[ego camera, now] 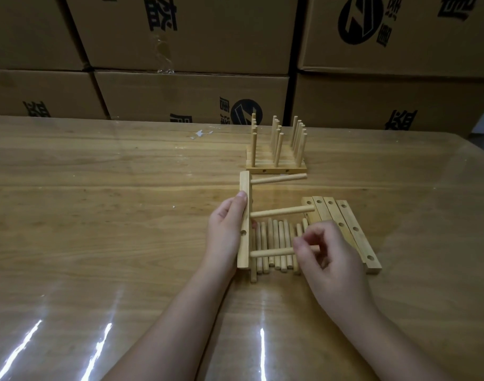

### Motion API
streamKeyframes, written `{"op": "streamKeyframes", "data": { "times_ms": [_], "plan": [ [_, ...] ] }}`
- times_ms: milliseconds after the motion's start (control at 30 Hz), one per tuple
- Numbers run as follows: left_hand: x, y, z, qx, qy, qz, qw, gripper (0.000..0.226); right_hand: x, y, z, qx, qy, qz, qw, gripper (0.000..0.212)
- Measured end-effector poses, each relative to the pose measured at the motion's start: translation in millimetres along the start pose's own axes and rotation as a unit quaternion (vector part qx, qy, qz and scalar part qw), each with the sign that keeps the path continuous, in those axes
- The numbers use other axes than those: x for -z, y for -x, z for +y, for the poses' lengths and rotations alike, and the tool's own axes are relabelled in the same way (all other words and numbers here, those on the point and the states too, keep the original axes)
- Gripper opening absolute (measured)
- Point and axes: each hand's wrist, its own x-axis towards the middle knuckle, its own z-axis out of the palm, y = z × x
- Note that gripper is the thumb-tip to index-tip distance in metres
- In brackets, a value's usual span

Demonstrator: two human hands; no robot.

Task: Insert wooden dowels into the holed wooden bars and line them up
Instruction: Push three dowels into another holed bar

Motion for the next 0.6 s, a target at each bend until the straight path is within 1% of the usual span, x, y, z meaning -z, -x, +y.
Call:
{"op": "streamKeyframes", "data": {
  "times_ms": [33,67,167,233,333,500,600],
  "plan": [
    [0.0,0.3,-0.1,-0.004,-0.003,-0.007,1.0,0.03,0.4,-1.8,-0.6,0.025,0.019,-0.013,0.999,0.018],
    [0.1,0.6,-0.1,-0.007,-0.006,-0.013,1.0,0.031,0.1,-2.7,-1.6,0.051,0.035,-0.032,0.998,0.017],
    [0.5,1.3,0.2,-0.013,-0.007,-0.018,1.0,0.035,-1.1,-3.6,-2.8,0.122,0.091,-0.071,0.986,0.022],
    [0.9,1.1,0.2,-0.013,-0.004,-0.018,1.0,0.035,-0.5,-4.0,-2.4,0.142,0.121,-0.076,0.979,0.026],
    [0.4,0.1,-0.6,-0.015,-0.004,-0.012,1.0,0.033,0.4,-4.8,-2.2,0.141,0.129,-0.086,0.978,0.029],
    [-0.4,-1.8,-2.4,-0.015,-0.011,-0.003,1.0,0.031,-1.0,-4.0,-6.7,0.104,0.116,-0.104,0.982,0.031],
    [-0.4,-2.1,-3.4,-0.017,-0.024,-0.004,1.0,0.03,-2.5,-3.6,-7.7,0.07,0.087,-0.103,0.988,0.023]
  ]
}}
